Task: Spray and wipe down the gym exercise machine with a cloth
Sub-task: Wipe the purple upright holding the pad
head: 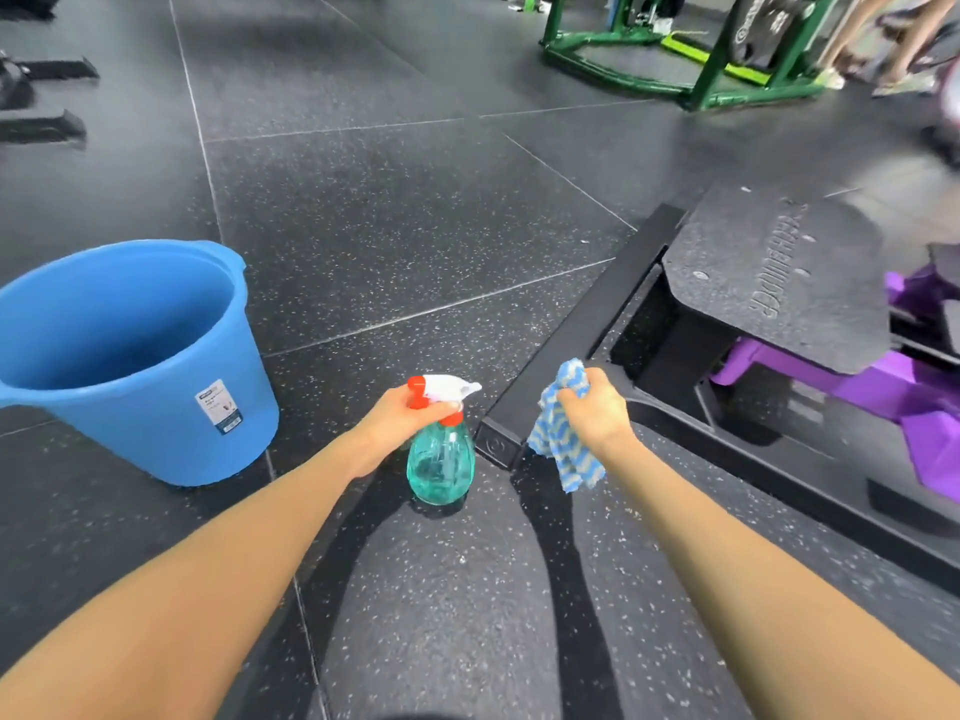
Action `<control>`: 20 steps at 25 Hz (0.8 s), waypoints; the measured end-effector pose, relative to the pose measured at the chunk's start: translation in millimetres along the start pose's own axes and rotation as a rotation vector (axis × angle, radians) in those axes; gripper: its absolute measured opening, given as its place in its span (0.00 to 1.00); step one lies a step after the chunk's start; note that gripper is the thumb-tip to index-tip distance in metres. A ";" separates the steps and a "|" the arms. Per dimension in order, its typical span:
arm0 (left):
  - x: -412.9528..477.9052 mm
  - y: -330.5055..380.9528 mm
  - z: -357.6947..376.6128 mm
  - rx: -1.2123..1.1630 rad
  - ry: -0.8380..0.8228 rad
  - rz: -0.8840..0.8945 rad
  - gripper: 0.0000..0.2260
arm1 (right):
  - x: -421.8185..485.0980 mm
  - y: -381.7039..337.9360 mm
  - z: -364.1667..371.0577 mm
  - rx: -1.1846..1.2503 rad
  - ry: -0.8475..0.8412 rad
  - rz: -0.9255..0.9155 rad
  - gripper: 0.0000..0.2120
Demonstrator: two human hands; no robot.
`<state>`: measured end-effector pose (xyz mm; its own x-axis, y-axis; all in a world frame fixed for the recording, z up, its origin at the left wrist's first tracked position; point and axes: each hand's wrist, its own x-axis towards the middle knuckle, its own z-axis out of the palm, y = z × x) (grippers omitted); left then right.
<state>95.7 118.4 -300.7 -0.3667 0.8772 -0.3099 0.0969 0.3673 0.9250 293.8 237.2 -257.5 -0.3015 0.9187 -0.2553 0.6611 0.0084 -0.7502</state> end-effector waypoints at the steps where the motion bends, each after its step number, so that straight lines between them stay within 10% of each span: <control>1: 4.2 12.2 9.6 0.000 -0.058 0.020 0.16 | -2.1 -0.4 -6.5 0.000 -0.039 -0.034 0.10; 6: 22.3 79.2 79.1 0.003 -0.348 0.066 0.14 | -14.2 -1.5 -61.8 0.231 -0.180 -0.129 0.10; 13: 21.7 170.8 205.1 0.020 -0.513 0.205 0.05 | -44.9 47.7 -184.8 0.084 0.283 -0.155 0.14; 20: -4.5 197.2 351.3 0.136 -0.467 0.197 0.24 | -62.5 131.1 -283.1 0.047 0.500 -0.235 0.14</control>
<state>441.5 295.4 -194.0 0.1197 0.9666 -0.2267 0.2528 0.1911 0.9485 593.8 292.7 -167.2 -0.0668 0.9698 0.2345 0.5802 0.2290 -0.7816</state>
